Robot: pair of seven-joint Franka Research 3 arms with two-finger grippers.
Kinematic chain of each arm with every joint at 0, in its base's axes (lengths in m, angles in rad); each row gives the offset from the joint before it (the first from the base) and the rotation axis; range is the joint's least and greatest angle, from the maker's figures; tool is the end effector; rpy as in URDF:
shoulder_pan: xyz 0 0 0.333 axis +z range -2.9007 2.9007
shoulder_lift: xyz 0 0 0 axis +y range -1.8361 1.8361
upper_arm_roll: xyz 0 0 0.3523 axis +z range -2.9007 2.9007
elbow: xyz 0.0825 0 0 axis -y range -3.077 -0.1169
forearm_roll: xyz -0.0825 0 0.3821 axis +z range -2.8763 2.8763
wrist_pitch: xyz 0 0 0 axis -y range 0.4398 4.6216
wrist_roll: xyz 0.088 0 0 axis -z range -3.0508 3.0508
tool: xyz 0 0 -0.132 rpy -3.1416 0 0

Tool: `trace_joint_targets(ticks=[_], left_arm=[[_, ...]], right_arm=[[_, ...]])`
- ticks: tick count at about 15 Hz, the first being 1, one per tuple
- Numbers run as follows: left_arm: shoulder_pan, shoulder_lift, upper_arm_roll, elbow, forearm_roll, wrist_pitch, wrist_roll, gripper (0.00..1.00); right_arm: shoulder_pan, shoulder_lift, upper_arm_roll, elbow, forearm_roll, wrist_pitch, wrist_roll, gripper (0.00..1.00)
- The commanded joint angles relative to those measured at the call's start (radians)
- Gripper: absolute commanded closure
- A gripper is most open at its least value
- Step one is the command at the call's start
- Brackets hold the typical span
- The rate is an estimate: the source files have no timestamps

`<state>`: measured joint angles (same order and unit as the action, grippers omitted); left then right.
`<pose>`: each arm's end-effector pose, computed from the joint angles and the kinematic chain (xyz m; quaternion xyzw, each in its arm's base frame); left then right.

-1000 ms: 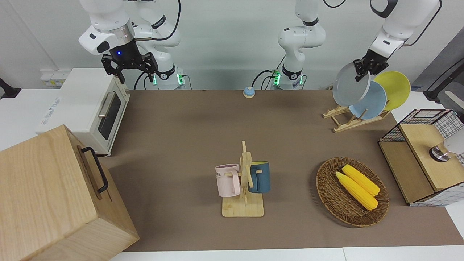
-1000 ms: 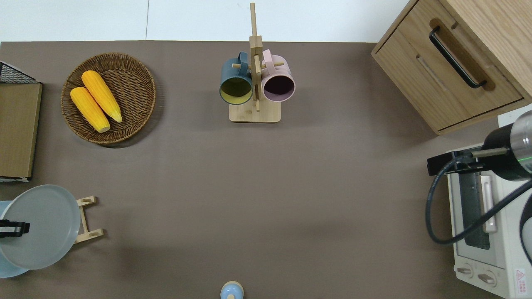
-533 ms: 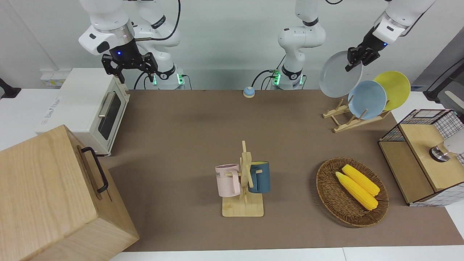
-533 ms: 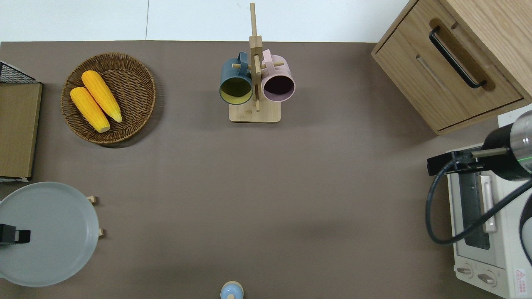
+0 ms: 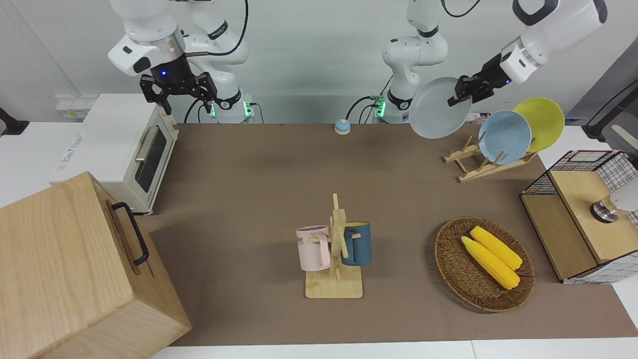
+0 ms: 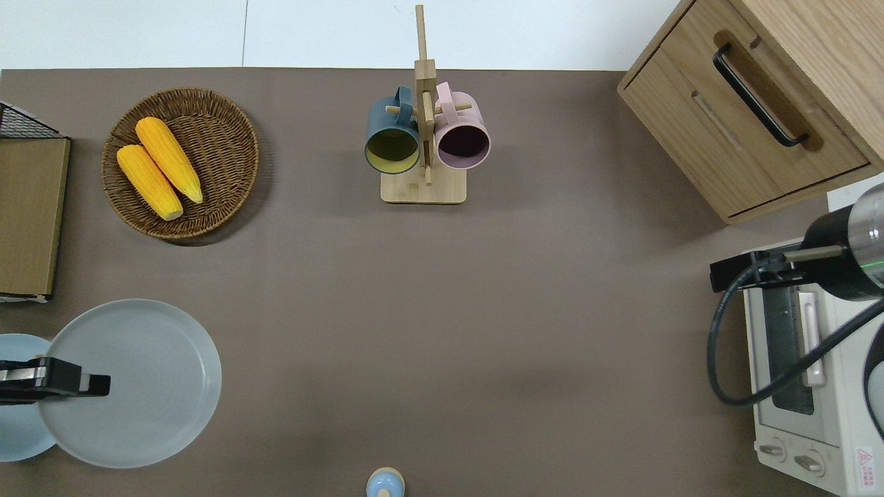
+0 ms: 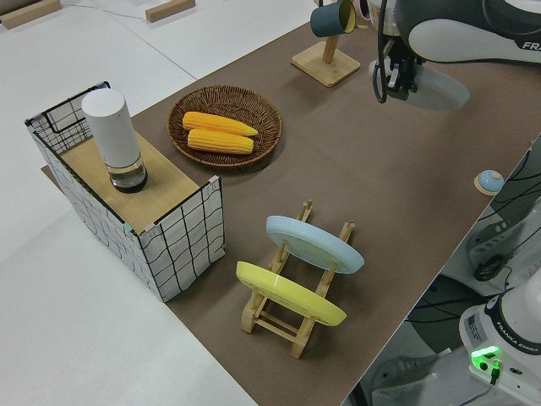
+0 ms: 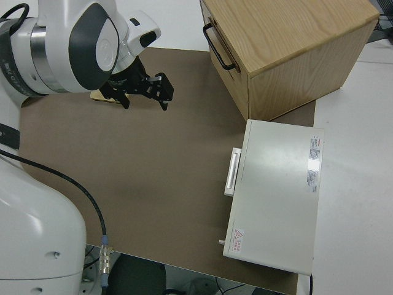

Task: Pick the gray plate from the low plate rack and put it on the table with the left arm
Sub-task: 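Lift the gray plate out of the rack and carry it away from the robot, then lower the gray plate flat onto the table beside the rack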

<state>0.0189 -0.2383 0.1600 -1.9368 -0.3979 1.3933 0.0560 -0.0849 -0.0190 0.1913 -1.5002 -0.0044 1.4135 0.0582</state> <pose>0.4345 0.0290 0.5876 0.9635 0.0497 -0.1245 0.2316 0.5249 0.0566 0.6653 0.9991 0.0237 -0.0336 0.0068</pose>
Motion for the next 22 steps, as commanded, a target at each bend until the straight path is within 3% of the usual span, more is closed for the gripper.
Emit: trace_joint_targets(ticks=[1, 16, 22], left_arm=[[-0.031, 0.031, 0.009, -0.037, -0.058, 0.007, 0.016, 1.0], [-0.08, 0.119, -0.01, -0.326, -0.11, 0.305, 0.258, 1.0], [-0.085, 0.16, -0.011, -0.39, -0.111, 0.391, 0.353, 1.0]], right_arm=[[-0.007, -0.002, 0.007, 0.006, 0.007, -0.014, -0.001, 0.011], [-0.007, -0.002, 0.007, 0.006, 0.007, -0.014, 0.0, 0.011], [-0.007, -0.002, 0.005, 0.006, 0.007, -0.014, 0.0, 0.011]])
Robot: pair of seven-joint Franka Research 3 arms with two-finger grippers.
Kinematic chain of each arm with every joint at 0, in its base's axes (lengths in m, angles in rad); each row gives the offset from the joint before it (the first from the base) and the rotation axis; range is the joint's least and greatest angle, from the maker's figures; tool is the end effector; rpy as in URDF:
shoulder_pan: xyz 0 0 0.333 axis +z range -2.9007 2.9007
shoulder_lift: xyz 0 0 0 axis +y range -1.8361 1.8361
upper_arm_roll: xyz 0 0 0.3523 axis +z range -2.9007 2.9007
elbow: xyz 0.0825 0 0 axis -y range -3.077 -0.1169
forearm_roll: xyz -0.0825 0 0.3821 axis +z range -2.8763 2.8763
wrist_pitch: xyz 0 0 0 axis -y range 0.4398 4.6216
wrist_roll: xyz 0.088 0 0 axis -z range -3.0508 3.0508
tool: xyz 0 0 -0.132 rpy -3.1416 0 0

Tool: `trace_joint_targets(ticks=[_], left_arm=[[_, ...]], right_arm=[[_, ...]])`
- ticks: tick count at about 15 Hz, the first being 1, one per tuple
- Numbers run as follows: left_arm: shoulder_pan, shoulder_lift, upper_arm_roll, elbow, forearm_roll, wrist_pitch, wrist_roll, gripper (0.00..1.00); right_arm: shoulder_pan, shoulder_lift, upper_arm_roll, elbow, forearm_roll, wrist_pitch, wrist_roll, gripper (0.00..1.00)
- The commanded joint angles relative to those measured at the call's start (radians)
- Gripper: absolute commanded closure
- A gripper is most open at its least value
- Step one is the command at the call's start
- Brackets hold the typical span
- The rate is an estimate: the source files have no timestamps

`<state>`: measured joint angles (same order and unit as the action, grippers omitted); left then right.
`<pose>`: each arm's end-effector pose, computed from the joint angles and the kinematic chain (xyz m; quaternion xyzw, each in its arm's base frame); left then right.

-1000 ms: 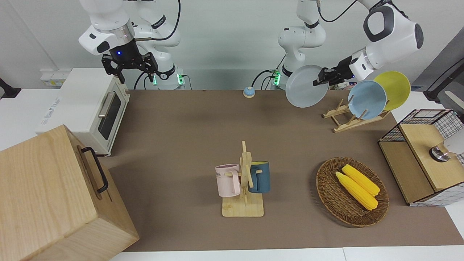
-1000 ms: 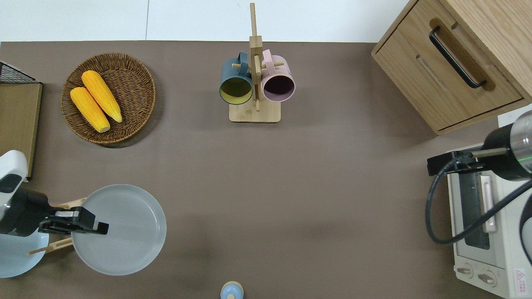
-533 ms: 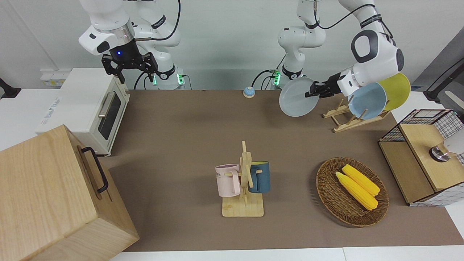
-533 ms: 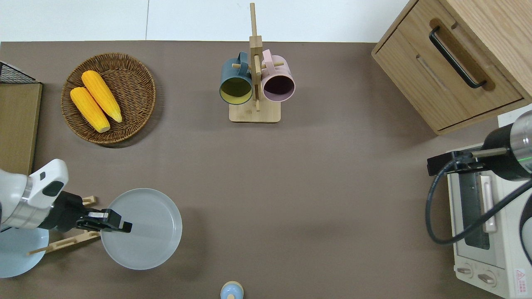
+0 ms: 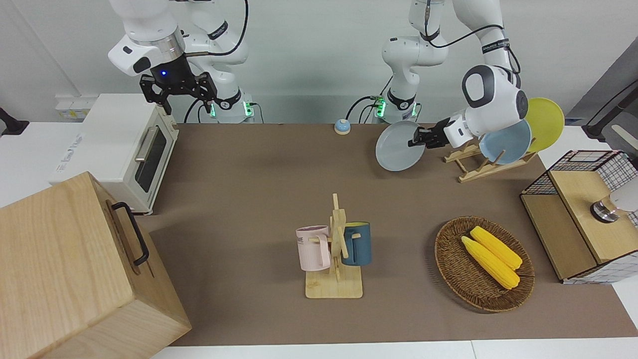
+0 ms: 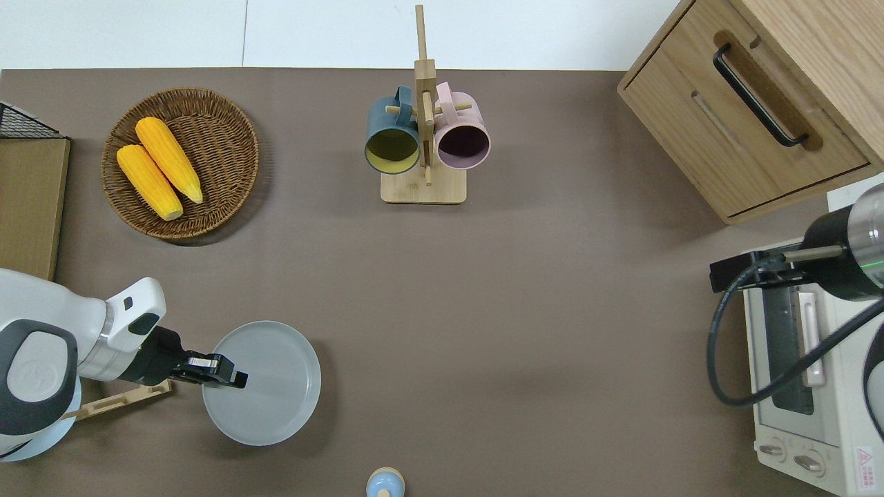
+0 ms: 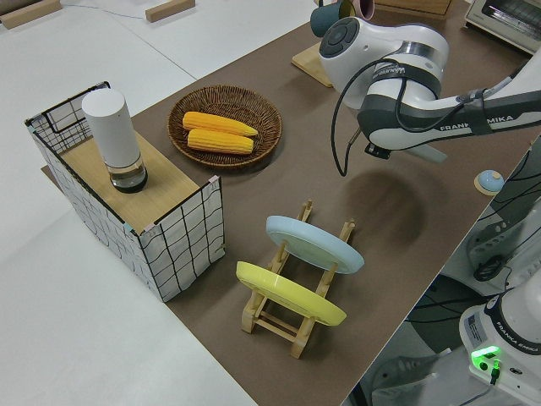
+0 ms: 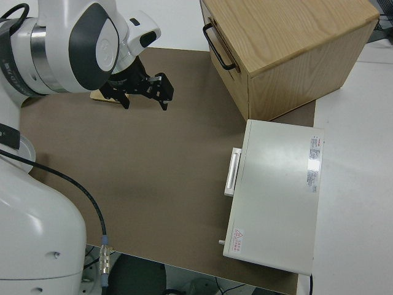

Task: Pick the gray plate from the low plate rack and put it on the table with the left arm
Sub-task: 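Lower the gray plate flat onto the table beside the rack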

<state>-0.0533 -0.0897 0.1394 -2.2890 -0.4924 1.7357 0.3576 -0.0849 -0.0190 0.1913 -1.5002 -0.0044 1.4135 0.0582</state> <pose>0.4390 -0.0166 0.3874 0.9463 -0.0358 -0.1676 0.2742 0.5249 0.0566 0.6653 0.9991 0.0237 -0.0336 0.0068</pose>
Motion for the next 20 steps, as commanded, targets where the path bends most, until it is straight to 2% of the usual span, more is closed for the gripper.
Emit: trace_joint_targets(ticks=[1, 5, 11, 12, 13, 14, 15, 16, 17, 20], left_arm=[[-0.013, 0.021, 0.009, -0.043, -0.017, 0.056, 0.057, 1.0], [-0.014, 0.056, 0.009, -0.056, -0.018, 0.093, 0.098, 1.0], [-0.013, 0.056, 0.011, -0.076, -0.026, 0.114, 0.123, 1.0], [-0.013, 0.056, 0.011, -0.075, -0.026, 0.114, 0.123, 0.91], [-0.013, 0.057, 0.011, -0.075, -0.026, 0.117, 0.123, 0.76], [-0.014, 0.056, 0.011, -0.073, -0.025, 0.12, 0.123, 0.5], [-0.014, 0.056, 0.011, -0.072, -0.019, 0.123, 0.121, 0.3], [-0.016, 0.056, 0.009, -0.069, -0.012, 0.124, 0.119, 0.18], [-0.014, 0.056, 0.009, -0.066, -0.009, 0.124, 0.119, 0.0], [-0.014, 0.056, 0.009, -0.06, -0.008, 0.124, 0.115, 0.0]], right_arm=[[-0.007, -0.002, 0.005, 0.006, 0.007, -0.014, -0.001, 0.011], [-0.007, -0.002, 0.007, 0.006, 0.007, -0.014, 0.0, 0.013], [-0.007, -0.002, 0.005, 0.006, 0.007, -0.014, -0.001, 0.011], [-0.007, -0.002, 0.007, 0.006, 0.007, -0.014, 0.0, 0.011], [-0.007, -0.002, 0.007, 0.006, 0.007, -0.014, 0.0, 0.011], [-0.007, -0.002, 0.007, 0.006, 0.007, -0.014, 0.0, 0.011], [-0.007, -0.002, 0.007, 0.006, 0.007, -0.014, 0.0, 0.011], [-0.007, -0.002, 0.007, 0.006, 0.007, -0.014, -0.001, 0.011], [-0.007, -0.002, 0.007, 0.006, 0.007, -0.014, 0.0, 0.011], [-0.007, -0.002, 0.005, 0.006, 0.007, -0.014, 0.0, 0.011]])
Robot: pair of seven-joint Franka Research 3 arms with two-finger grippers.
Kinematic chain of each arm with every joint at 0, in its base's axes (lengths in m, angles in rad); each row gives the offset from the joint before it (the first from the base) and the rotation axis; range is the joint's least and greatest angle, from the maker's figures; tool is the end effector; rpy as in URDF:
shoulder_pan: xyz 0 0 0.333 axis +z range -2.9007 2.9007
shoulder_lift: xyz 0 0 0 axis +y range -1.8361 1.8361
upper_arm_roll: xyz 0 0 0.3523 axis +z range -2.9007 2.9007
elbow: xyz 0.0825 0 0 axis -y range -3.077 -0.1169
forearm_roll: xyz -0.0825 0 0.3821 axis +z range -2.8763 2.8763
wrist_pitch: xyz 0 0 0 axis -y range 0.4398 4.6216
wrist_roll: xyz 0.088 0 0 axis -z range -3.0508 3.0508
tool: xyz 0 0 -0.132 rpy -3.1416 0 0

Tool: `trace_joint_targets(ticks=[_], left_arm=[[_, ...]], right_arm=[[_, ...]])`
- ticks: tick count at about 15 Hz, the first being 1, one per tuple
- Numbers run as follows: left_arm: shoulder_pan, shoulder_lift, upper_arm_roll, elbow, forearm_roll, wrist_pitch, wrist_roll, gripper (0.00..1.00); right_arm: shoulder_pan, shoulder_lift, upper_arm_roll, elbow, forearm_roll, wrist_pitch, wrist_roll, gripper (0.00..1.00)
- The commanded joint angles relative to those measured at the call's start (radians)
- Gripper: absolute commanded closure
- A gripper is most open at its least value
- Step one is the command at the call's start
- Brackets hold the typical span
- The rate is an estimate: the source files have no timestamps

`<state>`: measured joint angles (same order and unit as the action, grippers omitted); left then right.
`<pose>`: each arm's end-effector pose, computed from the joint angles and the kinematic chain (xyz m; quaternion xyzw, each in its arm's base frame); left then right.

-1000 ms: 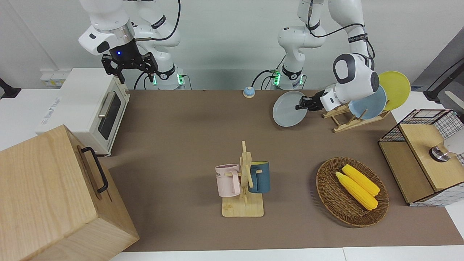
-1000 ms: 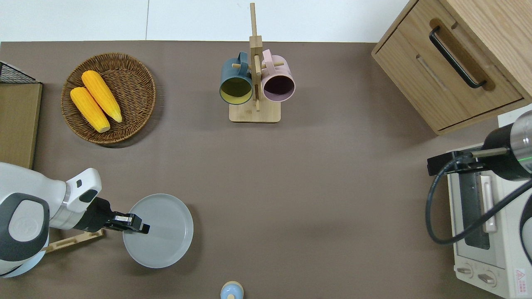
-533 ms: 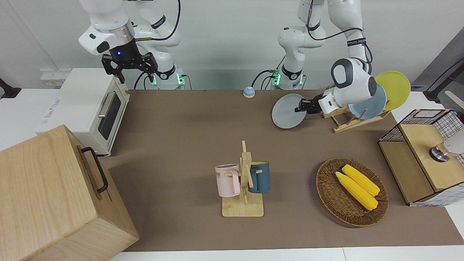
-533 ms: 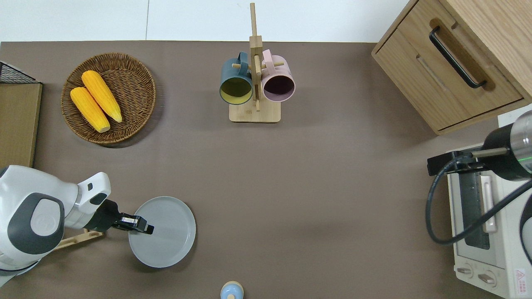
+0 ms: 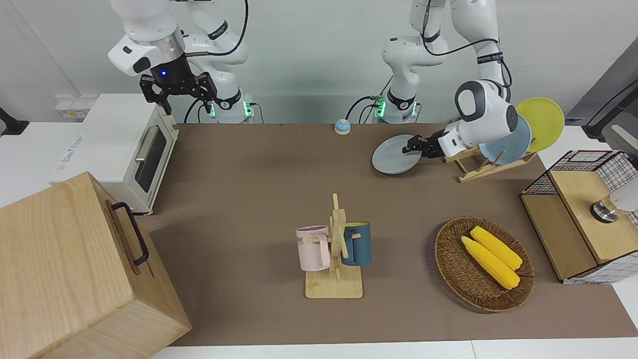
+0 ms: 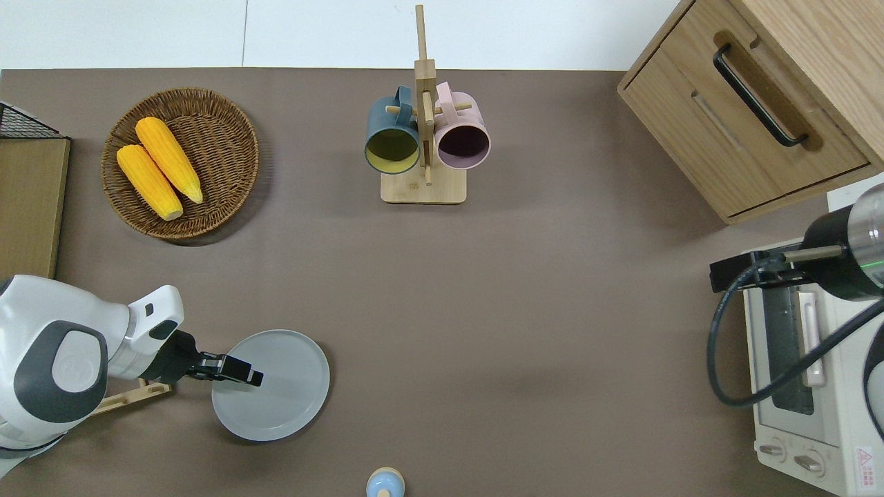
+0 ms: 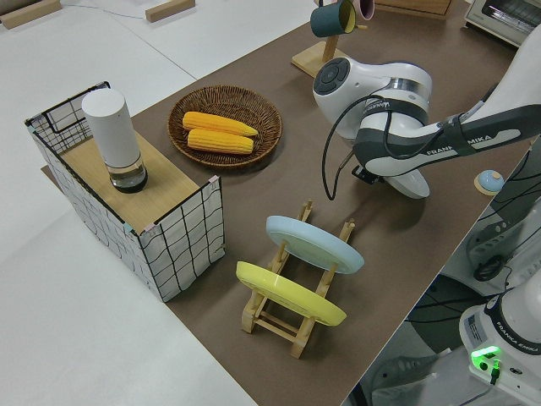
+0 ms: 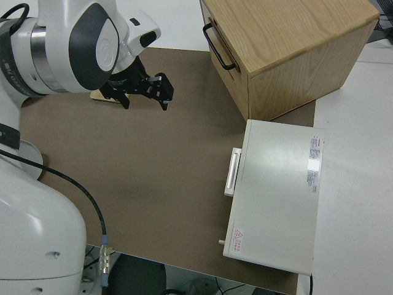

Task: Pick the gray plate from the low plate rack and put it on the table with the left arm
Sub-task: 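Lower the gray plate flat onto the table beside the rack, then open the left gripper and pull it back from the plate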

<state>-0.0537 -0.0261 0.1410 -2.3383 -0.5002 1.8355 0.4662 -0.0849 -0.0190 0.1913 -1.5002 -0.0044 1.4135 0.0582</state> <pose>0.4398 -0.0118 0.3420 0.9466 -0.0604 -0.1607 0.2728 0.5249 0.0566 0.6653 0.9991 0.0237 -0.0336 0.0068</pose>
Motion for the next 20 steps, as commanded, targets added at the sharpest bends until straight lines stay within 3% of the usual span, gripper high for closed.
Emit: trace_joint_targets(ticks=[1, 13, 16, 20], left_arm=[[-0.012, -0.008, 0.008, -0.003, 0.0, 0.024, -0.001, 0.0], [0.006, -0.006, 0.025, 0.145, 0.067, -0.07, -0.057, 0.0], [0.0, -0.014, 0.023, 0.244, 0.161, -0.143, -0.158, 0.0], [-0.005, -0.02, 0.019, 0.41, 0.186, -0.235, -0.233, 0.0]], right_arm=[[-0.007, -0.002, 0.005, 0.006, 0.007, -0.014, 0.0, 0.011], [-0.007, -0.002, 0.005, 0.006, 0.007, -0.014, -0.001, 0.011], [-0.007, -0.002, 0.007, 0.006, 0.007, -0.014, 0.0, 0.013], [-0.007, -0.002, 0.007, 0.006, 0.007, -0.014, 0.0, 0.011]])
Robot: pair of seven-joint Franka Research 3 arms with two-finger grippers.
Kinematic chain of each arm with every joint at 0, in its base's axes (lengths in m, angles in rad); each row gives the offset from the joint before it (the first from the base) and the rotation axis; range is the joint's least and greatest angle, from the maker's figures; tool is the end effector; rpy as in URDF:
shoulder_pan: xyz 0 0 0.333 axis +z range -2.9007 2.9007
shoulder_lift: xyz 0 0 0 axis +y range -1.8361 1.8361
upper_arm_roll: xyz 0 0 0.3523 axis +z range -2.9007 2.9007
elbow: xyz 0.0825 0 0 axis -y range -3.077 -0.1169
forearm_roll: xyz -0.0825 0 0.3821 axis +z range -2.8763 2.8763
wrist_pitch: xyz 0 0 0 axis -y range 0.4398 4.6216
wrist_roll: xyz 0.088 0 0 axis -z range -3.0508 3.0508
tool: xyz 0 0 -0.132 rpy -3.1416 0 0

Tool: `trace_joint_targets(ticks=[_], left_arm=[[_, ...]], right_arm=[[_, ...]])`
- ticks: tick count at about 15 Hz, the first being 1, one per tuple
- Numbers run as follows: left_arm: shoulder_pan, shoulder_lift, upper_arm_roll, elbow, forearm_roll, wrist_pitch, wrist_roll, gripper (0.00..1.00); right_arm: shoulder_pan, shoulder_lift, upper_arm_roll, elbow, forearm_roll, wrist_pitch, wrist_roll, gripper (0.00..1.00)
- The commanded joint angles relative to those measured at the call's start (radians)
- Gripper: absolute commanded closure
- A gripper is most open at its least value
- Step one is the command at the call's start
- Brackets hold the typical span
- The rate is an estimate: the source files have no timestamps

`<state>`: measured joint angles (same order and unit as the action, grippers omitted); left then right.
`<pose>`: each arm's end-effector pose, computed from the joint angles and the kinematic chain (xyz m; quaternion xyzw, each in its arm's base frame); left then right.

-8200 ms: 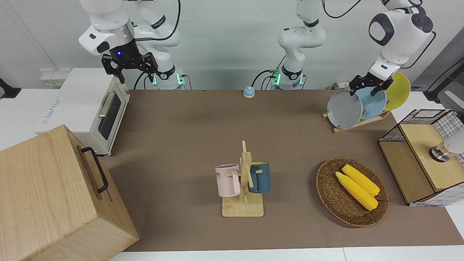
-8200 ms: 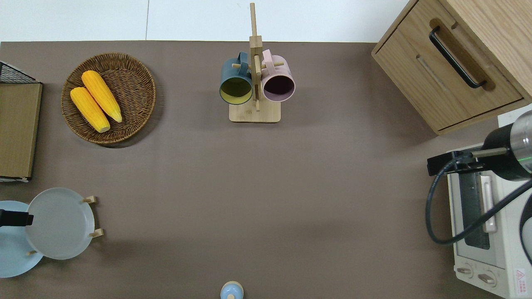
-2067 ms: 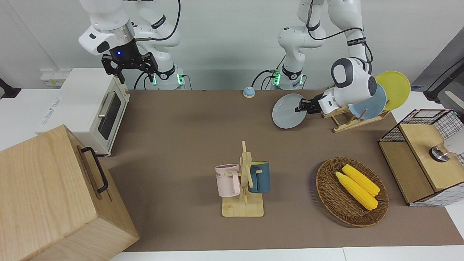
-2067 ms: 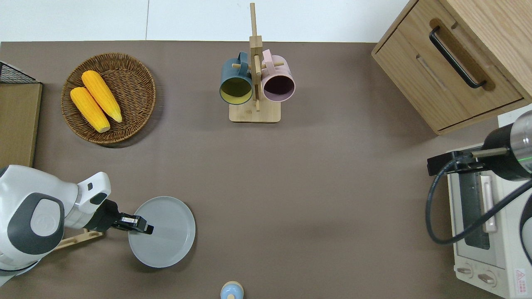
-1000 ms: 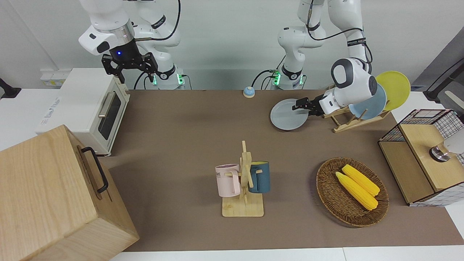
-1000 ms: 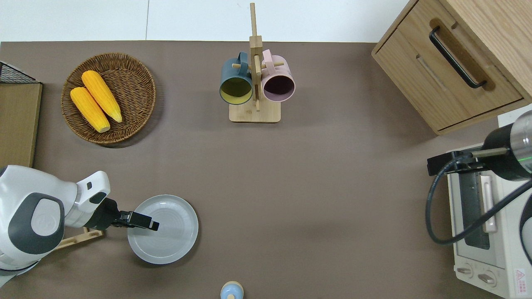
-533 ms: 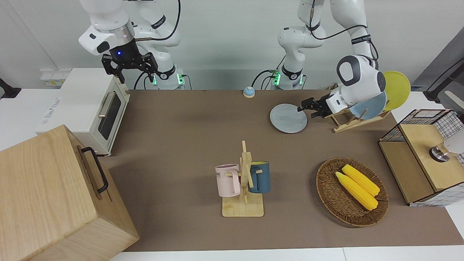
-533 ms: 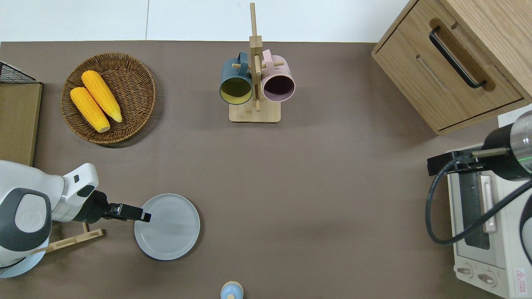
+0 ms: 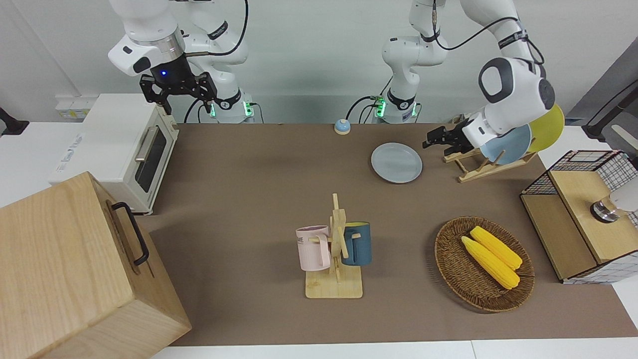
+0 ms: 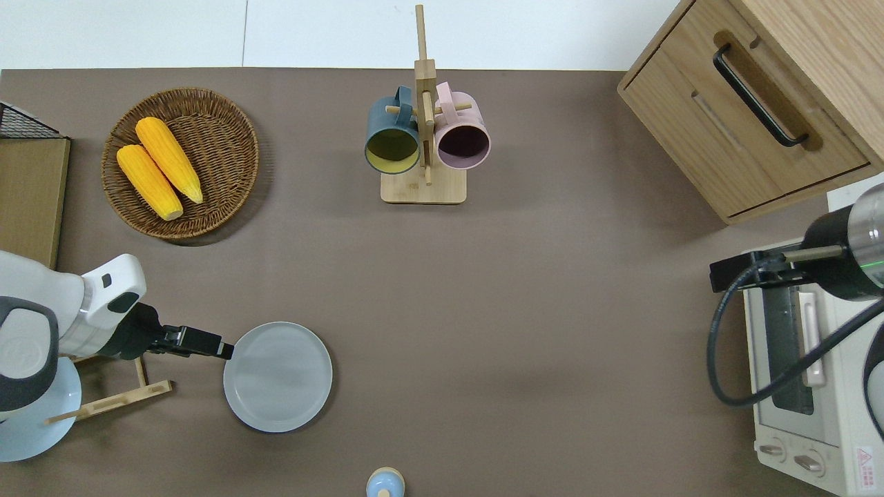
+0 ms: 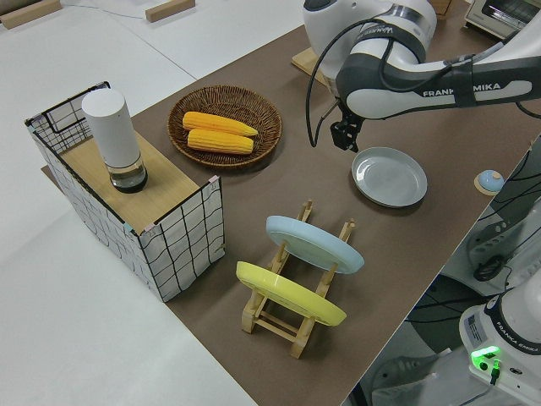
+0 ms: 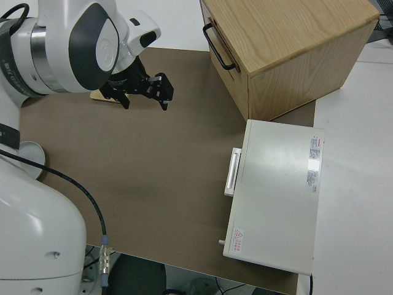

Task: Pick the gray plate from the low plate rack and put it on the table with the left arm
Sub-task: 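Open the left gripper and pull it back from the plate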

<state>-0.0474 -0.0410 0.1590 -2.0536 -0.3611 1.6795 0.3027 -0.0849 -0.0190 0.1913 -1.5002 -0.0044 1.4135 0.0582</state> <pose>0.4937 0.0128 0.4532 0.9697 -0.0445 -0.1238 0.2058 0.5249 0.0566 0.6653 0.9991 0.0237 -0.0336 0.0068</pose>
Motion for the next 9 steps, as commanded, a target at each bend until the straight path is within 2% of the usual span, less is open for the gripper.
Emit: trace_joint_targets(ticks=[1, 3, 6, 9], left_arm=[[-0.012, -0.007, -0.004, 0.172, 0.095, -0.107, -0.082, 0.0], [-0.017, -0.01, -0.012, 0.243, 0.181, -0.145, -0.103, 0.0], [-0.014, -0.033, -0.013, 0.308, 0.203, -0.173, -0.22, 0.0], [-0.015, -0.053, -0.016, 0.36, 0.276, -0.185, -0.223, 0.0]], right_arm=[[-0.007, -0.002, 0.005, 0.006, 0.007, -0.014, 0.0, 0.011], [-0.007, -0.002, 0.007, 0.006, 0.007, -0.014, -0.001, 0.011], [-0.007, -0.002, 0.005, 0.006, 0.007, -0.014, 0.0, 0.013], [-0.007, -0.002, 0.007, 0.006, 0.007, -0.014, 0.0, 0.011]])
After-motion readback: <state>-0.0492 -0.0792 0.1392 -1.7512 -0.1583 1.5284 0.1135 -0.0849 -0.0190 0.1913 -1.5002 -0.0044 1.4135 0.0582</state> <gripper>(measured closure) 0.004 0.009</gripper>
